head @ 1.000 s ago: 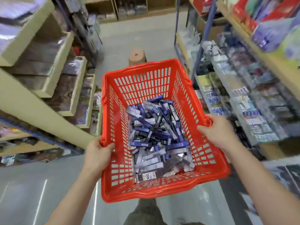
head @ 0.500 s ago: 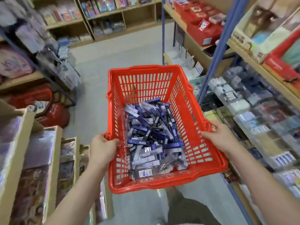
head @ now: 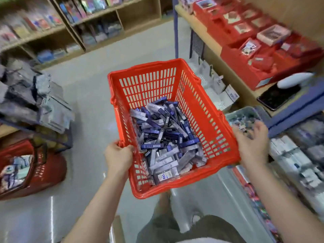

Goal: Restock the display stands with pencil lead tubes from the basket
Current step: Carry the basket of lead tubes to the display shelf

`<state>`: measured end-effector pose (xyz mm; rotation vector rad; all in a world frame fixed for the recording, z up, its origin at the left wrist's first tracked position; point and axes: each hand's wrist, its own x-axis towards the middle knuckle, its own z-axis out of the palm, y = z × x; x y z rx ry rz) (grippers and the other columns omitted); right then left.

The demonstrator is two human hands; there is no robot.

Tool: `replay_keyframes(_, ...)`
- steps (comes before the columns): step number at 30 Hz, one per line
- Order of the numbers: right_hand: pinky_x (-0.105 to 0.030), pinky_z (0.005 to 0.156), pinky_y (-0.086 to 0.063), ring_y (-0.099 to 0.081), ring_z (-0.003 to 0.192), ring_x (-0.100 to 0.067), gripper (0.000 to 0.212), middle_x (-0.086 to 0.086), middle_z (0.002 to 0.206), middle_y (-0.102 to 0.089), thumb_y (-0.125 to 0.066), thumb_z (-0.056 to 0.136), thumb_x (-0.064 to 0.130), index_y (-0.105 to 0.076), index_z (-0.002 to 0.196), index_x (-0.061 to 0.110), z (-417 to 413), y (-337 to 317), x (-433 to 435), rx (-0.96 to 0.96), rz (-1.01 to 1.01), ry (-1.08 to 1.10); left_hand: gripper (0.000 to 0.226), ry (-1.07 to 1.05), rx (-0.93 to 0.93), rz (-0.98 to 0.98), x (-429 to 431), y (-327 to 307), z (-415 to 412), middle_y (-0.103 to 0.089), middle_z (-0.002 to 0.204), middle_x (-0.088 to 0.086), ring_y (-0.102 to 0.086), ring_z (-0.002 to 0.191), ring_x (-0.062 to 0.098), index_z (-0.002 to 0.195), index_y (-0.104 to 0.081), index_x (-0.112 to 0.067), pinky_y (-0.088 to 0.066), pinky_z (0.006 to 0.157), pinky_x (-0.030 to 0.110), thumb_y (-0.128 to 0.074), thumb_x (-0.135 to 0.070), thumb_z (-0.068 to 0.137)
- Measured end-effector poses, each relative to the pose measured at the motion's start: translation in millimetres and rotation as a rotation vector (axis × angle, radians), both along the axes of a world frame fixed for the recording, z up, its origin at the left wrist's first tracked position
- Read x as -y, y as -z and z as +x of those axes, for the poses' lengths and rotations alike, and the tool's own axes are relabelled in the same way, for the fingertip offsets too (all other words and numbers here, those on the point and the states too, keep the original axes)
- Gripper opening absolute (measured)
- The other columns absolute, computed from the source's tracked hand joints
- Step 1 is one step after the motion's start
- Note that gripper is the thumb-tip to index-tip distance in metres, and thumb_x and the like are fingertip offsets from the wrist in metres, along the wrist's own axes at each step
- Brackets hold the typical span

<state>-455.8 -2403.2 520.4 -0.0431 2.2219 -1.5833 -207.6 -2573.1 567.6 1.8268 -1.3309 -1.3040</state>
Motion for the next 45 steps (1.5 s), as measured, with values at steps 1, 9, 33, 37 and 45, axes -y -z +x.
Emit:
replay_keyframes(1,-0.039,0.094,-0.048,-0.055,0.121,-0.018,0.088,-0.004,0.141,-0.053,-0.080,0.069,0.051,-0.041,0.142,0.022,-2,7,21,0.101,-0.083,0.102,0.024,0.001,0.004,0.003,29,9,-13,-0.068,0.075,0.013,-0.069,0.074,0.038,0.068,-0.060,-0.015,-0.058,0.068,0.051,-0.060,0.008,0.075)
replay_keyframes(9,-0.033,0.058,-0.050,-0.059,0.060,-0.024,0.022,-0.010,0.081,-0.063,-0.070,0.084,0.002,-0.062,0.100,0.016,-11,60,246,0.786,-0.258,0.332,0.028,0.165,0.074,0.015,256,84,-124,-0.070,0.069,0.005,-0.068,0.063,0.029,0.078,-0.065,-0.015,-0.058,0.063,0.051,-0.057,-0.014,0.051)
replay_keyframes(33,-0.034,0.060,-0.050,-0.061,0.055,-0.023,0.036,-0.005,0.067,-0.067,-0.055,0.066,-0.020,-0.064,0.080,0.012,-271,312,525,0.628,0.030,0.492,0.061,1.294,0.979,-0.224,736,364,-470,-0.048,0.133,0.026,-0.046,0.123,0.043,0.135,-0.040,-0.002,-0.039,0.101,0.045,-0.064,-0.026,0.084)
replay_keyframes(37,-0.044,0.072,-0.053,-0.060,0.071,-0.031,0.041,-0.016,0.083,-0.063,-0.049,0.071,-0.026,-0.064,0.087,0.008,-258,381,534,0.696,0.046,0.567,0.061,1.238,0.843,0.065,783,475,-498,-0.058,0.122,0.023,-0.058,0.105,0.038,0.130,-0.044,-0.004,-0.046,0.089,0.044,-0.070,-0.030,0.082)
replay_keyframes(45,-0.059,0.086,-0.054,-0.066,0.079,-0.038,0.049,-0.021,0.092,-0.069,-0.055,0.065,-0.029,-0.067,0.101,0.002,-215,537,562,0.710,0.087,0.835,0.030,1.333,0.777,-0.037,818,616,-515,-0.072,0.087,0.012,-0.068,0.079,0.033,0.098,-0.067,-0.010,-0.057,0.080,0.046,-0.059,-0.029,0.076)
